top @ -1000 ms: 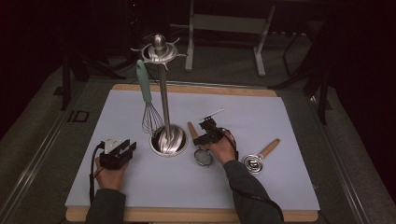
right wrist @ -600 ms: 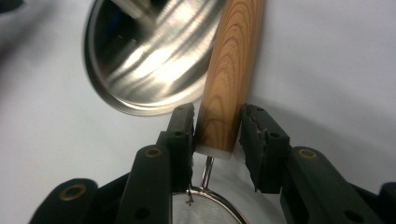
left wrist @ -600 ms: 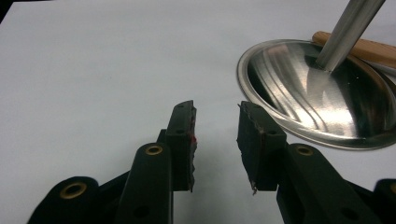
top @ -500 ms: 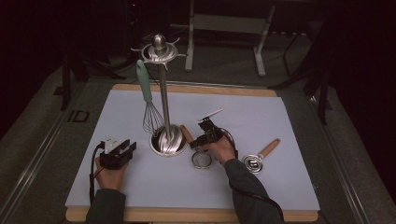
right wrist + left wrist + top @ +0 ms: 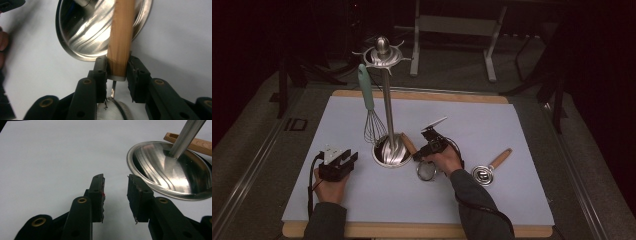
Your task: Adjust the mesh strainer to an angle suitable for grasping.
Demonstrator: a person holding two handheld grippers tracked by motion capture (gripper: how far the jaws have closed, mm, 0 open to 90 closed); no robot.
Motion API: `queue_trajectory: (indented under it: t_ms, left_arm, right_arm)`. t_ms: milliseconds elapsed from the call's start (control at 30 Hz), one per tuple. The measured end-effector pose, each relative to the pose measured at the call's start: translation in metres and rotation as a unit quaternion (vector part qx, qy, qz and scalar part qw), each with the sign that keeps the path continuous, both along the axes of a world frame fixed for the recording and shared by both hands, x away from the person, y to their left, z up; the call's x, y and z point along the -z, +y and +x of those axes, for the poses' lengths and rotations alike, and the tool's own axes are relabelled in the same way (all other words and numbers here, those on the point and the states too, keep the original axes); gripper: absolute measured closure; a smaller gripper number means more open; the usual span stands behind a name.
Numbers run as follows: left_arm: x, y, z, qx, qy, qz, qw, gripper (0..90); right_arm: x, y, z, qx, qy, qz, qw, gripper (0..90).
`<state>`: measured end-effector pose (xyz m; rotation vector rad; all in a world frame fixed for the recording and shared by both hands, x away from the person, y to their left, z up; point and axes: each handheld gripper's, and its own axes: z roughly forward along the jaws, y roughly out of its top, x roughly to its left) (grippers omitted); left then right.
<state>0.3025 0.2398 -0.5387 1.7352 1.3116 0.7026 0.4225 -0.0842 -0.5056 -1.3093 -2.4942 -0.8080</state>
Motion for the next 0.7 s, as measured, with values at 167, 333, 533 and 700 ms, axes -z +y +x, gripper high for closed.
queue_trajectory:
  t_ms: [167,333,533,700]
  left_arm:
    - [0.0,0.0,0.0,0.0,0.0,0.0,1.0,66.2]
    - [0.0,0.0,0.0,-0.001,0.0,0.001,1.0,66.2]
    - [0.0,0.0,0.0,-0.001,0.001,0.002,1.0,65.9]
    - [0.0,0.0,0.0,-0.001,0.001,0.002,1.0,65.9]
  right_arm:
    - [-0.009,-0.004,-0.003,0.01,-0.022,0.008,0.9997,72.0]
    - [-0.019,-0.008,-0.008,0.007,-0.042,0.015,0.999,72.1]
    - [-0.033,-0.011,-0.015,0.003,-0.064,0.027,0.9976,72.1]
    - [-0.042,-0.014,-0.018,0.001,-0.078,0.031,0.9965,72.1]
